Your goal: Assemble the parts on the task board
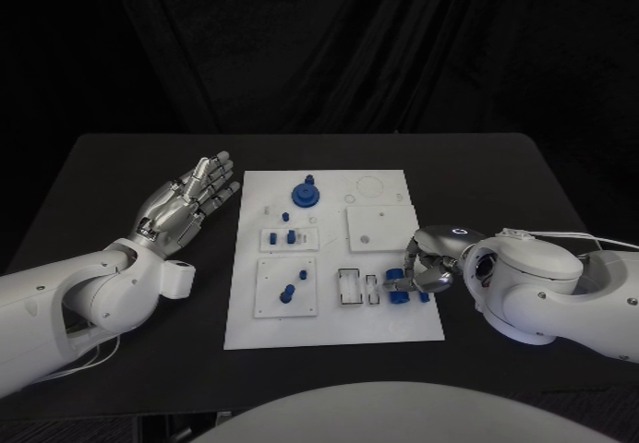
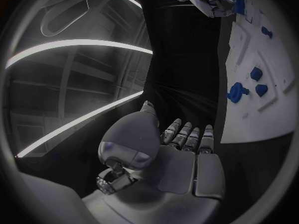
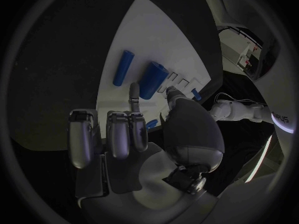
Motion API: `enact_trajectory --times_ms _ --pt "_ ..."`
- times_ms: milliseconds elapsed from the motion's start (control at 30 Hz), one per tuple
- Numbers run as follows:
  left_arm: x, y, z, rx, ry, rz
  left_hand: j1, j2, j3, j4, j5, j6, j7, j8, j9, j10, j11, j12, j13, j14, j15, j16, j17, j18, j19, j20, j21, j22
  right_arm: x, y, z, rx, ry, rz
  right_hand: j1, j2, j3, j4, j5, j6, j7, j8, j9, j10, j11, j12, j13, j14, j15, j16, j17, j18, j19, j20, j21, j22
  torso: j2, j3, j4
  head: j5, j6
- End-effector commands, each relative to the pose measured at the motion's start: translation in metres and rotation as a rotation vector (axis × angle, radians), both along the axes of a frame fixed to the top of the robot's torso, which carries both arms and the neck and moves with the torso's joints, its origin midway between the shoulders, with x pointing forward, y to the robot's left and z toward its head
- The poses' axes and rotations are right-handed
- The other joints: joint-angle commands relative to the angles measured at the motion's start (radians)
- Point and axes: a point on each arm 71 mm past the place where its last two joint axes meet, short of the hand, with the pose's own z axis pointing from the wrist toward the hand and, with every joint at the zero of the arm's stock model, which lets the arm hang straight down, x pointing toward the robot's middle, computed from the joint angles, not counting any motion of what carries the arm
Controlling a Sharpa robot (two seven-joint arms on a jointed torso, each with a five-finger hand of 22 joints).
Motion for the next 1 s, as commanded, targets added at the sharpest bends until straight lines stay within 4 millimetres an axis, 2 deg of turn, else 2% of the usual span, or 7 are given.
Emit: enact_trajectory --times_ms 33,400,600,733,800,867,1000 --pt "0.0 0.001 0.007 -0.054 -0.047 0.009 0.029 0.0 0.012 -0.002 0.041 0.007 0.006 0.002 0.001 0.002 0.007 -0.007 0.0 0.001 0.003 -0.004 -0.001 0.012 -0.004 0.008 0.001 -0.001 0.002 -0.006 -0.002 -0.041 -0.006 -0.067 0.01 0.016 0.008 0.001 0.015 -0.007 -0.001 -0.007 0.002 0.108 0.001 0.002 0.263 0.105 -0.001 0.003 0.263 -0.009 0.079 -0.005 -0.007 0.245 0.002 0.0001 0.0043 -0.006 0.0" --pt "0.002 0.0 0.006 -0.05 -0.038 0.002 0.111 0.0 0.033 -0.001 0.147 0.011 0.01 0.002 0.002 0.002 0.018 -0.005 0.0 0.001 0.011 -0.004 -0.001 0.009 -0.003 0.013 0.003 -0.001 0.006 -0.006 -0.011 -0.053 0.005 -0.067 0.023 0.033 0.023 0.0 0.045 -0.004 -0.002 -0.012 0.008 0.108 0.001 0.002 0.263 0.105 0.0 0.003 0.263 -0.007 0.074 -0.004 -0.016 0.242 0.003 -0.0008 0.0017 0.001 0.0" --pt "0.004 -0.002 0.004 -0.047 -0.029 -0.007 0.125 0.001 0.036 -0.001 0.162 0.011 0.011 0.002 0.002 0.002 0.02 -0.005 0.0 0.001 0.013 -0.004 -0.001 0.009 -0.002 0.015 0.003 0.0 0.009 -0.005 -0.017 -0.05 0.035 -0.087 0.086 0.064 0.059 -0.004 0.177 -0.005 -0.005 -0.021 0.017 0.108 -0.002 0.002 0.263 0.105 -0.001 0.003 0.263 -0.005 0.07 -0.005 -0.021 0.239 0.002 -0.0016 0.0028 0.002 0.0" --pt "0.005 -0.004 0.004 -0.046 -0.024 -0.012 0.139 0.002 0.042 -0.001 0.175 0.012 0.019 0.003 0.002 0.002 0.023 -0.005 0.0 0.001 0.015 -0.004 -0.001 0.007 -0.002 0.016 0.004 0.0 0.01 -0.004 -0.022 -0.045 0.087 -0.102 0.097 0.067 0.064 -0.004 0.212 -0.005 -0.006 -0.02 0.023 0.108 -0.004 0.002 0.263 0.105 0.0 0.003 0.263 -0.004 0.068 -0.004 -0.024 0.238 0.002 -0.0008 0.0015 0.004 0.0" --pt "0.005 -0.004 0.003 -0.046 -0.022 -0.014 0.144 0.002 0.045 -0.001 0.179 0.012 0.022 0.003 0.002 0.002 0.023 -0.005 0.0 0.001 0.016 -0.004 -0.001 0.007 -0.002 0.016 0.004 0.0 0.01 -0.003 -0.024 -0.036 0.107 -0.108 0.127 0.066 0.073 -0.009 0.259 0.0 -0.009 -0.011 0.037 0.108 -0.006 0.002 0.263 0.105 -0.002 0.003 0.263 -0.004 0.068 -0.005 -0.026 0.238 0.002 -0.0013 0.0032 0.005 0.0" --pt "0.006 -0.005 0.003 -0.045 -0.021 -0.016 0.146 0.002 0.046 -0.001 0.18 0.012 0.024 0.003 0.002 0.002 0.023 -0.005 0.0 0.001 0.016 -0.004 -0.001 0.007 -0.002 0.016 0.004 0.0 0.01 -0.002 -0.025 -0.015 0.118 -0.117 0.195 0.068 0.106 -0.026 0.405 0.003 -0.021 0.017 0.07 0.108 -0.017 0.002 0.263 0.105 -0.011 0.003 0.263 -0.004 0.068 -0.012 -0.025 0.238 0.001 -0.0017 0.0034 0.006 0.0" --pt "0.006 -0.006 0.002 -0.044 -0.018 -0.018 0.156 0.003 0.05 -0.002 0.187 0.011 0.03 0.002 0.002 0.001 0.023 -0.005 0.0 0.001 0.016 -0.004 -0.001 0.006 -0.001 0.016 0.005 0.0 0.01 -0.002 -0.024 0.031 0.116 -0.132 0.234 0.065 0.141 -0.038 0.54 -0.004 -0.031 0.057 0.117 0.108 -0.026 0.002 0.263 0.105 -0.02 0.003 0.263 -0.004 0.069 -0.02 -0.023 0.239 0.001 -0.0013 0.0025 0.01 0.0"
